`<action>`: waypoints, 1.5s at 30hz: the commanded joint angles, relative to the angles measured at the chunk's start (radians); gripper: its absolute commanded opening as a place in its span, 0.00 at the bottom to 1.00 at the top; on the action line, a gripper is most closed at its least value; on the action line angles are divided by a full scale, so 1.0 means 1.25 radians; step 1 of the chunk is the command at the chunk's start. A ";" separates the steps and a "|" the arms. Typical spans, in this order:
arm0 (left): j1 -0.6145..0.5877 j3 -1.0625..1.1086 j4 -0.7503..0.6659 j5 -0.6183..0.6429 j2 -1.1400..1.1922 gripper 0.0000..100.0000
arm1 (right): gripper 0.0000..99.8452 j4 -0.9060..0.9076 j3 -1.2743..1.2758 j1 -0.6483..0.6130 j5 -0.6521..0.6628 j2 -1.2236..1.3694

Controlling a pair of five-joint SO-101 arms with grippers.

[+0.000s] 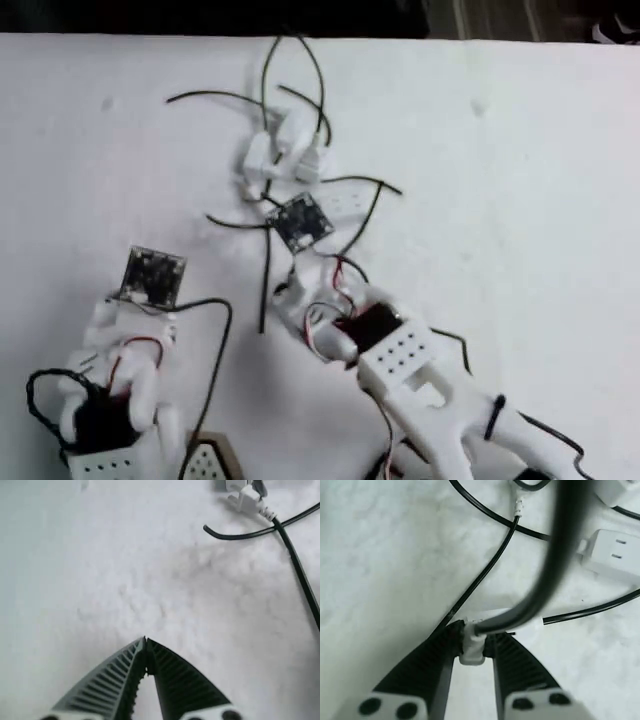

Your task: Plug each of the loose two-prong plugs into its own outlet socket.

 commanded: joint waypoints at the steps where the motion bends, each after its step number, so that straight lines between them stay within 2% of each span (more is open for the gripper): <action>1: -0.004 0.005 -0.017 -0.002 -0.014 0.02 | 0.02 -0.052 -0.010 0.004 -0.014 0.026; 10: -0.006 0.010 0.001 -0.005 -0.013 0.02 | 0.02 -0.166 0.000 0.015 -0.007 0.110; 17: -0.006 0.011 0.001 -0.004 -0.013 0.02 | 0.02 -0.161 0.001 0.018 -0.002 0.137; 21: -0.006 0.011 0.001 -0.005 -0.013 0.02 | 0.02 -0.161 0.029 0.018 0.054 0.131; 30: -0.004 0.011 0.001 -0.004 -0.013 0.02 | 0.02 -0.161 0.056 0.021 0.063 0.131; 37: -0.004 0.011 0.001 -0.004 -0.013 0.02 | 0.02 -0.169 0.082 0.023 0.133 0.133; 45: -0.004 0.011 0.001 -0.004 -0.013 0.02 | 0.02 -0.169 0.144 0.023 0.135 0.137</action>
